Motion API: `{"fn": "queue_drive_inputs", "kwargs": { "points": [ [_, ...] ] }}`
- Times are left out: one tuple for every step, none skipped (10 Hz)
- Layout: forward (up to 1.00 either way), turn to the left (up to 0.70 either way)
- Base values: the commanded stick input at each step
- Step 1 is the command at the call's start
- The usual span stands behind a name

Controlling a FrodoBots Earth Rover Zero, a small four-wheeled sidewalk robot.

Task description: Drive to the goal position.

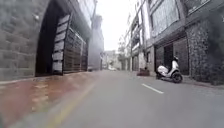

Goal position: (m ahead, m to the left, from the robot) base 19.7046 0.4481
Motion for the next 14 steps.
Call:
{"fn": "queue_drive_inputs", "kwargs": {
  "points": [
    [1.0,-0.25],
    [1.0,-0.34],
    [1.0,-0.17],
    [1.0,0.02],
    [1.0,0.06],
    [1.0,0.06],
    [1.0,0.06],
    [1.0,0.04],
    [1.0,0.02],
    [1.0,-0.34],
    [1.0,-0.12],
    [1.0,0.06],
    [1.0,0.06],
    [1.0,0.06]
  ]
}}
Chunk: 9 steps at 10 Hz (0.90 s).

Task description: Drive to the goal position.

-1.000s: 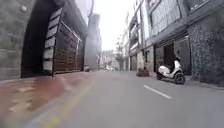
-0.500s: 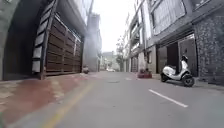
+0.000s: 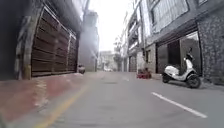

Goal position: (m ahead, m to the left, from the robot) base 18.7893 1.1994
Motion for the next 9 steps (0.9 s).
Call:
{"fn": "queue_drive_inputs", "kwargs": {
  "points": [
    [1.0,0.06],
    [1.0,0.06],
    [1.0,0.06],
    [1.0,0.06],
    [1.0,0.06],
    [1.0,0.06],
    [1.0,0.06],
    [1.0,0.06],
    [1.0,0.06]
  ]
}}
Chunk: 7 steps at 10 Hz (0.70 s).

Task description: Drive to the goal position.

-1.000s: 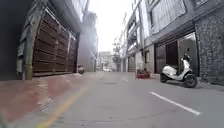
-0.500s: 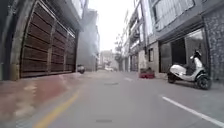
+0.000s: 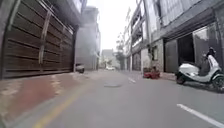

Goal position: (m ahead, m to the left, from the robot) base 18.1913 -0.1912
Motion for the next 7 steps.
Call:
{"fn": "queue_drive_inputs", "kwargs": {
  "points": [
    [1.0,0.06],
    [1.0,0.06],
    [1.0,0.06],
    [1.0,0.06],
    [1.0,0.06],
    [1.0,0.06],
    [1.0,0.06]
  ]
}}
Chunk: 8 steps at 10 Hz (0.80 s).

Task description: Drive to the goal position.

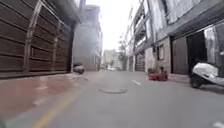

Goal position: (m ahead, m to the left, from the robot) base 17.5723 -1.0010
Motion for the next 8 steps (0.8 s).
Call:
{"fn": "queue_drive_inputs", "kwargs": {
  "points": [
    [1.0,0.06],
    [1.0,0.06],
    [1.0,0.06],
    [1.0,0.06],
    [1.0,0.06],
    [1.0,0.06],
    [1.0,0.06],
    [1.0,0.06]
  ]
}}
